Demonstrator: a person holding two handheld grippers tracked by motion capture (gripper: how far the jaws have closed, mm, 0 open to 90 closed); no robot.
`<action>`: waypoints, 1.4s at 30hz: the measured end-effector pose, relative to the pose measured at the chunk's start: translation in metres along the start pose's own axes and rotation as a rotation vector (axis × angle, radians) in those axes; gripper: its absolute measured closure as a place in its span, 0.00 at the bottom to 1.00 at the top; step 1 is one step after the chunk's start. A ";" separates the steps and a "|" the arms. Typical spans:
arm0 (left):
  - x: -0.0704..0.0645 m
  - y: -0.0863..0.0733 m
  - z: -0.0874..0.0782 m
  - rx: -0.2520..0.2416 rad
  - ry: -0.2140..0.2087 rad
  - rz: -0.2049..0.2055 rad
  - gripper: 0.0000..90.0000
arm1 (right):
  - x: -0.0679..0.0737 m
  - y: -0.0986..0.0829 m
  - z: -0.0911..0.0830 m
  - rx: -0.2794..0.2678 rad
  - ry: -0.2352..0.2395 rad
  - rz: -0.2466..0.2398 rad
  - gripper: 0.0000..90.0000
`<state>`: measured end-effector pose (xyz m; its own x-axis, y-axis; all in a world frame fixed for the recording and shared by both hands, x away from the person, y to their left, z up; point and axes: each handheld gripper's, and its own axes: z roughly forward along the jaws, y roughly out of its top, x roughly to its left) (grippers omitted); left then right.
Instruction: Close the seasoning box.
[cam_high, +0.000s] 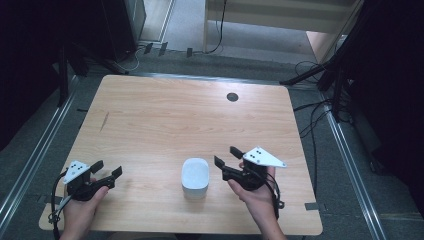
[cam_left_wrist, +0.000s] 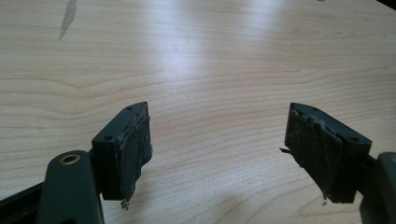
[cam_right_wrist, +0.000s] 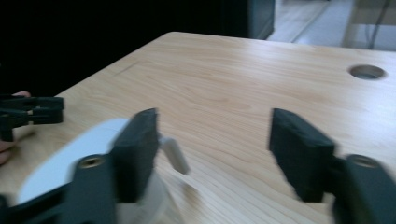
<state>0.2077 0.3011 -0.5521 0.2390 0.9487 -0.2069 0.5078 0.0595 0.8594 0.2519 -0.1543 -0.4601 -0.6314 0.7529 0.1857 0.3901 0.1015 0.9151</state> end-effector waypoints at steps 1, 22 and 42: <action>0.000 0.000 0.000 0.001 0.001 0.001 0.25 | -0.008 -0.004 -0.004 -0.004 -0.020 0.012 0.24; -0.001 0.000 0.000 -0.004 0.001 0.004 0.25 | -0.100 -0.076 -0.078 0.046 -0.276 0.076 0.17; -0.001 0.000 0.000 0.003 0.002 0.013 0.25 | -0.134 -0.111 -0.110 0.093 -0.343 0.138 0.18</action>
<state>0.2080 0.3002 -0.5520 0.2441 0.9499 -0.1953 0.5070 0.0467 0.8607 0.2189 -0.3379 -0.5469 -0.3136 0.9360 0.1597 0.5253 0.0309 0.8504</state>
